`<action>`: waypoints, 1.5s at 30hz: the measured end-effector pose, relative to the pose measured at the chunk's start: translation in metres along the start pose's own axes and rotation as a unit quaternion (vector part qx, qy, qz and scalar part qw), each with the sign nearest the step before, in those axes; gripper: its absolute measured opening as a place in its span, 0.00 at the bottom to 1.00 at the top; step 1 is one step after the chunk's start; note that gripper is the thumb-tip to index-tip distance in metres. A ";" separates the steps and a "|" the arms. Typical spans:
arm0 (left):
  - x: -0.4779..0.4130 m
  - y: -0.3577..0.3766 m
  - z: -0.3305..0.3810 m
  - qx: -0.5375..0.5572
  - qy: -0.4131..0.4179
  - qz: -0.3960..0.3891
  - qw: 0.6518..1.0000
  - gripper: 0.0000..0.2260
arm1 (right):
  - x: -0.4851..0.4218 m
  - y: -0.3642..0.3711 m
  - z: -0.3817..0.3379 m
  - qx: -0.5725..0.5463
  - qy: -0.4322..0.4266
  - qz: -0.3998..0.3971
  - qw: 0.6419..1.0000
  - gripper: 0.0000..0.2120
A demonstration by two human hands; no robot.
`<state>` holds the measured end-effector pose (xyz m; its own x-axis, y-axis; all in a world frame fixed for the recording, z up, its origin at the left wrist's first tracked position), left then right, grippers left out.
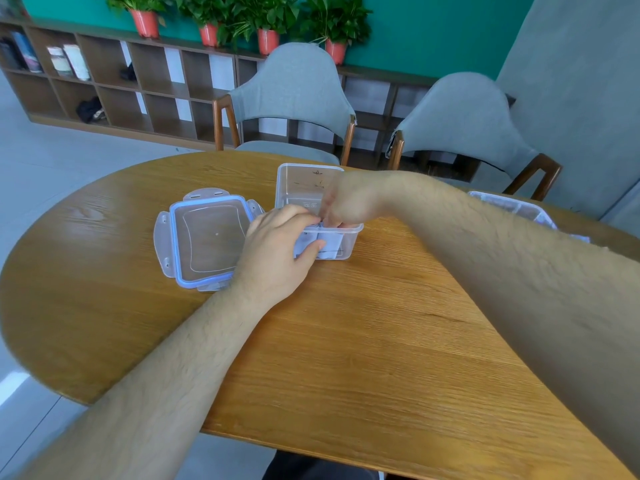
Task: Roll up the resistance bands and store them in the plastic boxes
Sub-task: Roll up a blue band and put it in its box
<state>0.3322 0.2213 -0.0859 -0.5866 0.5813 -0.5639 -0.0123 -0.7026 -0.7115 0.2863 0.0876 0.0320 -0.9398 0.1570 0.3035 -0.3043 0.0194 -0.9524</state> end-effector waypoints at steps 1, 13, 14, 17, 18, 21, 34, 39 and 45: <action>0.000 0.000 0.000 0.001 0.000 0.001 1.000 0.14 | -0.002 0.000 0.000 -0.001 0.003 -0.004 1.000 0.14; 0.002 -0.009 0.015 0.009 0.023 0.052 0.998 0.10 | 0.018 0.033 0.006 -0.112 -0.017 0.156 0.981 0.15; 0.001 -0.011 0.021 0.003 0.031 0.052 0.998 0.10 | 0.026 0.038 0.008 -0.115 -0.027 0.201 0.973 0.15; 0.001 -0.013 0.048 0.002 0.047 0.047 0.998 0.08 | 0.053 0.055 0.016 -0.131 -0.047 0.323 0.936 0.15; 0.002 -0.012 0.060 0.014 0.052 0.044 0.998 0.08 | 0.064 0.061 0.020 -0.138 -0.044 0.346 0.927 0.15; 0.005 -0.001 0.098 0.072 0.083 0.017 0.994 0.07 | 0.101 0.080 0.042 -0.160 -0.004 0.399 0.903 0.16; 0.003 0.114 0.304 0.121 0.245 -0.125 0.954 0.11 | 0.278 0.165 0.185 -0.187 0.239 0.457 0.836 0.14; -0.003 0.150 0.335 -0.030 0.232 -0.154 0.960 0.10 | 0.291 0.180 0.217 -0.208 0.309 0.400 0.837 0.13; -0.013 0.158 0.338 0.011 0.245 -0.116 0.963 0.07 | 0.280 0.181 0.227 -0.260 0.319 0.418 0.810 0.15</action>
<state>0.0641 -0.0360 -0.0489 -0.1145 0.8434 -0.5250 -0.1171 -0.5362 -0.8359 -0.0675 -0.0887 -0.0481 -0.4620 0.8042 -0.3738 0.6597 0.0299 -0.7509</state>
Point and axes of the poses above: each hand's wrist, its own x-axis away from the middle knuckle, its own y-axis out of the palm, z = x × y, the point moved 1 cm from there along -x, towards the middle knuckle, and after that the axes turned 3 degrees about -y, right-handed, at the moved point
